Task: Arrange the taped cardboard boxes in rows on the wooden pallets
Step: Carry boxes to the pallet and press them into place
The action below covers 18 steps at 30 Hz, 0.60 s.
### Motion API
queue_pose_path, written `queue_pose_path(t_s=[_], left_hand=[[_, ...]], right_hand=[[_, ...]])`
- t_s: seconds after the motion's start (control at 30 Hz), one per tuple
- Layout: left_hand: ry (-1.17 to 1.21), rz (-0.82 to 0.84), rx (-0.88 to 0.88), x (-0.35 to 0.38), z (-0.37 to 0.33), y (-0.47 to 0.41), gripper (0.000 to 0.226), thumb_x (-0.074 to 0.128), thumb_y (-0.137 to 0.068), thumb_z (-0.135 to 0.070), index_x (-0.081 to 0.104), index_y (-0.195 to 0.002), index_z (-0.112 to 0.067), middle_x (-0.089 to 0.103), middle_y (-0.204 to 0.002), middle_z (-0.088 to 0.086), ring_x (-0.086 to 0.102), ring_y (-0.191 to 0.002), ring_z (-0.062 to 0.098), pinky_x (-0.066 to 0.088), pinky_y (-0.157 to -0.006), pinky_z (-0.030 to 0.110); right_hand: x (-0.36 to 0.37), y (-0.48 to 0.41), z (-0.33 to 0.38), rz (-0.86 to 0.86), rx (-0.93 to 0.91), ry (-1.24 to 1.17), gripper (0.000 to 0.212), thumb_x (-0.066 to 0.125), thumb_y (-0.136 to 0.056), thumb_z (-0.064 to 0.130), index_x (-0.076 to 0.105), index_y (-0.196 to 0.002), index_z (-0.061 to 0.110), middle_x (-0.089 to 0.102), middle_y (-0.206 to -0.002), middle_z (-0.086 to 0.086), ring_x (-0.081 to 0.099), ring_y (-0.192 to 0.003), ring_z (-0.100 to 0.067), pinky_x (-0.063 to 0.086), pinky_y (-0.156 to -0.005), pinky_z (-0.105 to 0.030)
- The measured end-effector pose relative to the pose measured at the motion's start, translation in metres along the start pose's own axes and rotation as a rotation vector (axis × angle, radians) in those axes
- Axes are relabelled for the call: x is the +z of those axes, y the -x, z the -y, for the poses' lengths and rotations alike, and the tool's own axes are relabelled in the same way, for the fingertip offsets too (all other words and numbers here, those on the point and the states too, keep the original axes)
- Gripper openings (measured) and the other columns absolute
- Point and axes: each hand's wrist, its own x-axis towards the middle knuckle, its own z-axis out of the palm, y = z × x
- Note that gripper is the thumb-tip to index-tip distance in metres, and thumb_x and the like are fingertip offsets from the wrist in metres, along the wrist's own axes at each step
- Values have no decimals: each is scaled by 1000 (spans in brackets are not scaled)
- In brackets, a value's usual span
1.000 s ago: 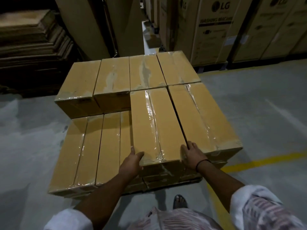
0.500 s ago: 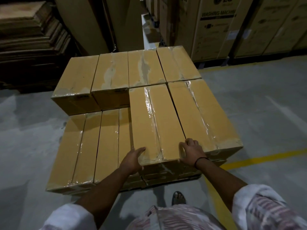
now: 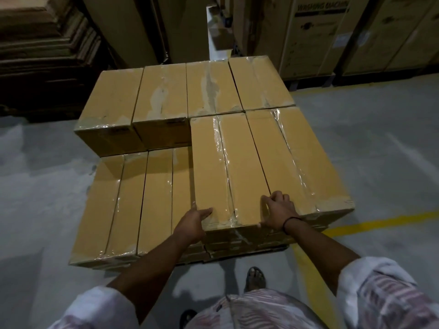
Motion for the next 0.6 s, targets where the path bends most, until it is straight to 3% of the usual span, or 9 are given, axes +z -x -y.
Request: queue_pose_path(t_s=[0.07,0.13,0.23,0.3,0.37,0.6], left_hand=[[70,14,-7,-7,-3,-5,85,88,-75,-17,48,-150,-30,22,-165,15,38,-145,30,41,-106,27],[137,-32,-10,-16,-5,-15,74,85,-81,-34,50,-146,-26,12,-168,14,40,-144,32,43,-101,26],[223,-128,-43,-27,-8,-35,88,77,-87,-46,34,-158,-18,12,-169,13,35,-148,34,38,-116,41],[346,-186,-96,-31,-12,-51,93,73,-91,-45,22,-162,-14,22,-168,12,32,-149,33,35,-118,46],[445,-219,-147,-35,-15,-66,90,67,-96,-43,15,-163,-11,25,-167,13,32,-149,33,34,-117,42],[661,-329,-239,-30,-21,-103,72,49,-108,-31,7,-165,-15,29,-165,14,35,-148,34,34,-116,42]], right_hand=[[0,-2,-3,6,-16,6,94,79,-69,66,36,-145,30,29,-143,-8,31,-129,-30,37,-108,-44],[-2,-5,-6,3,-37,-11,91,70,-75,71,33,-148,30,24,-150,-6,28,-133,-31,34,-110,-45],[-4,-17,-7,-15,-57,-25,90,55,-87,73,23,-157,26,5,-167,-6,12,-150,-33,20,-120,-50],[-3,-30,-6,-10,-54,-28,91,47,-93,70,12,-161,21,-6,-170,-6,-1,-155,-31,8,-124,-49],[-4,-43,-4,-20,-62,-2,90,39,-98,66,2,-162,15,-11,-170,-8,-7,-156,-29,1,-125,-46],[-4,-95,-9,-96,-138,82,86,22,-103,62,-12,-159,7,-18,-167,-14,-16,-155,-27,-10,-124,-40]])
